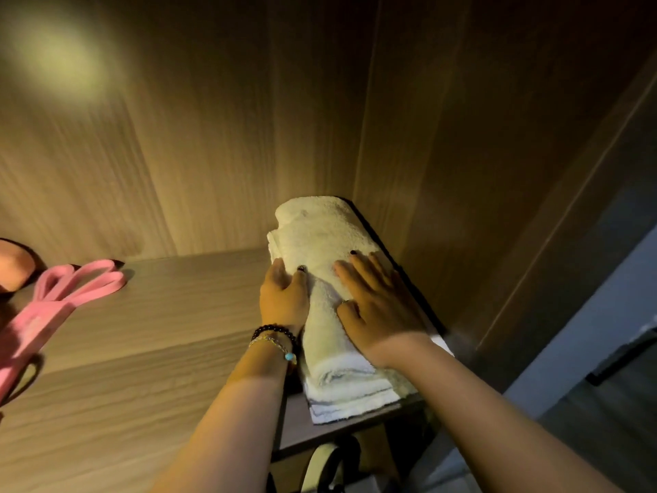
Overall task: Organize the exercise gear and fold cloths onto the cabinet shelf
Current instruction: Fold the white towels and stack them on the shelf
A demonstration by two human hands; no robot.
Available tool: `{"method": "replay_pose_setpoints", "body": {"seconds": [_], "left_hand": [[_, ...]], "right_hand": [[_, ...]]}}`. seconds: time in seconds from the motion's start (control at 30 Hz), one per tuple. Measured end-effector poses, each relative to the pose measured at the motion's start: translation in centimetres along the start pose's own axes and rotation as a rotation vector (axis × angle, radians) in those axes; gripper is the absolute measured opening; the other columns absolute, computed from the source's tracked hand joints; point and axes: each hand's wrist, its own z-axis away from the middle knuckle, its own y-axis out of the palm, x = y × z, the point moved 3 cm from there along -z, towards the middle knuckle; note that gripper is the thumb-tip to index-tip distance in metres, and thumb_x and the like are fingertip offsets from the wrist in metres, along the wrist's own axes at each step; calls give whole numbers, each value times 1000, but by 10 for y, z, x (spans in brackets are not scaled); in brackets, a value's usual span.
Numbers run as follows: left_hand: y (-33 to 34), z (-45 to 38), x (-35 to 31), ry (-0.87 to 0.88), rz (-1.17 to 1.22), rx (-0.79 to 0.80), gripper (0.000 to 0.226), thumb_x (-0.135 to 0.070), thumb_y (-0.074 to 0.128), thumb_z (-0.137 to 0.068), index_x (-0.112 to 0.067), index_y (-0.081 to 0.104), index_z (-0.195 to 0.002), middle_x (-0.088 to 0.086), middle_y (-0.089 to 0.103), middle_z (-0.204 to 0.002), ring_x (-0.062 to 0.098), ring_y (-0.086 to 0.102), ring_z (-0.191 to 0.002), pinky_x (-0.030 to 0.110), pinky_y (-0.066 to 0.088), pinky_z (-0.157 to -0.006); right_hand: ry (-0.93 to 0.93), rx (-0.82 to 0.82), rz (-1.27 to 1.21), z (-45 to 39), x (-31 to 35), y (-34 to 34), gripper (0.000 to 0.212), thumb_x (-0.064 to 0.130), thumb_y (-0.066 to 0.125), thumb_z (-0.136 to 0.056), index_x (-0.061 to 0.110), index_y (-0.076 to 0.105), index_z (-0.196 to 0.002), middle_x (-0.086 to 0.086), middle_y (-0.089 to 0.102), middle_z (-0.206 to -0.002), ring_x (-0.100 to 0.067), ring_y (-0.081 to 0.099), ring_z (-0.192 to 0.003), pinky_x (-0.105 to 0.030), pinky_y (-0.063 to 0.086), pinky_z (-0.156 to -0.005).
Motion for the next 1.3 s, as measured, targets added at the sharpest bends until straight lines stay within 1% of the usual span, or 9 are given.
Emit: {"method": "replay_pose_setpoints", "body": {"seconds": [0.17, 0.23, 0.3, 0.5, 0.6, 0.67, 0.83, 0.93, 1.3], "left_hand": [[-3, 1, -7, 34, -327, 146, 19, -15, 42, -99, -2, 50, -109, 22, 55, -108, 23, 50, -90, 30, 37, -80], [-6, 9, -9, 18, -450, 244, 35, -15, 36, -102, 7, 42, -129, 26, 37, -141, 33, 37, -126, 30, 26, -107], [-7, 26, -14, -20, -468, 268, 52, -20, 35, -103, -1, 21, -149, 19, 15, -158, 33, 18, -144, 35, 18, -115], [-19, 75, -7, -11, -368, 445, 64, -33, 32, -104, -20, -4, -154, -7, -5, -160, 15, -6, -148, 37, 4, -121], [-27, 106, -4, 33, -418, 454, 60, -36, 27, -104, -22, -4, -154, -10, -5, -160, 6, 0, -147, 28, 4, -121], [-31, 126, -9, 114, -436, 458, 58, -31, 27, -104, -15, 0, -153, -6, -2, -161, 1, 3, -144, 19, 4, -117], [-40, 157, -32, 228, -584, 455, 61, -36, 33, -103, -9, 9, -153, 1, 5, -161, 6, 3, -145, 23, 5, -117], [-49, 178, -59, 323, -631, 463, 60, -36, 34, -102, -10, 13, -152, 1, 12, -160, 13, 6, -148, 34, 9, -122], [-83, 265, -120, 423, -929, 500, 70, -44, 27, -102, -9, -8, -152, 5, -13, -161, 12, -12, -147, 25, -3, -118]], "right_hand": [[2, 4, 26, -3, -3, 5, 62, 44, 19, -92, 36, 3, -151, 10, -9, -161, -17, -14, -147, -42, -5, -119], [4, 6, 34, -2, -2, 3, 60, 43, 22, -96, 36, 2, -152, 9, -9, -161, -16, -14, -147, -41, -6, -119], [2, -28, 36, 2, -1, 1, 59, 41, 24, -98, 34, 2, -152, 7, -8, -161, -15, -13, -147, -40, -6, -120], [81, -139, 35, 36, 8, 0, 59, 36, 11, -99, 14, 13, -154, -3, 2, -161, -19, 0, -149, -38, 8, -121], [54, -85, 94, 66, 13, -1, 53, 37, 16, -100, 13, 54, -129, -9, 55, -135, -31, 47, -129, -42, 34, -103], [19, -112, 86, 84, 15, -4, 46, 39, 19, -100, 19, 60, -110, -3, 64, -113, -22, 57, -107, -36, 36, -94], [19, -90, -150, 121, 7, -15, 57, 40, 32, -100, 14, 18, -149, -3, 20, -157, -21, 19, -145, -36, 24, -113], [17, -102, -218, 146, 6, -30, 66, 43, 31, -100, 22, -3, -154, 5, -6, -162, -8, -4, -147, -32, 15, -117], [-112, -153, -112, 250, 23, -105, 70, 46, 33, -100, 21, -4, -153, 6, -8, -161, -3, -15, -144, -28, 7, -119]]}}
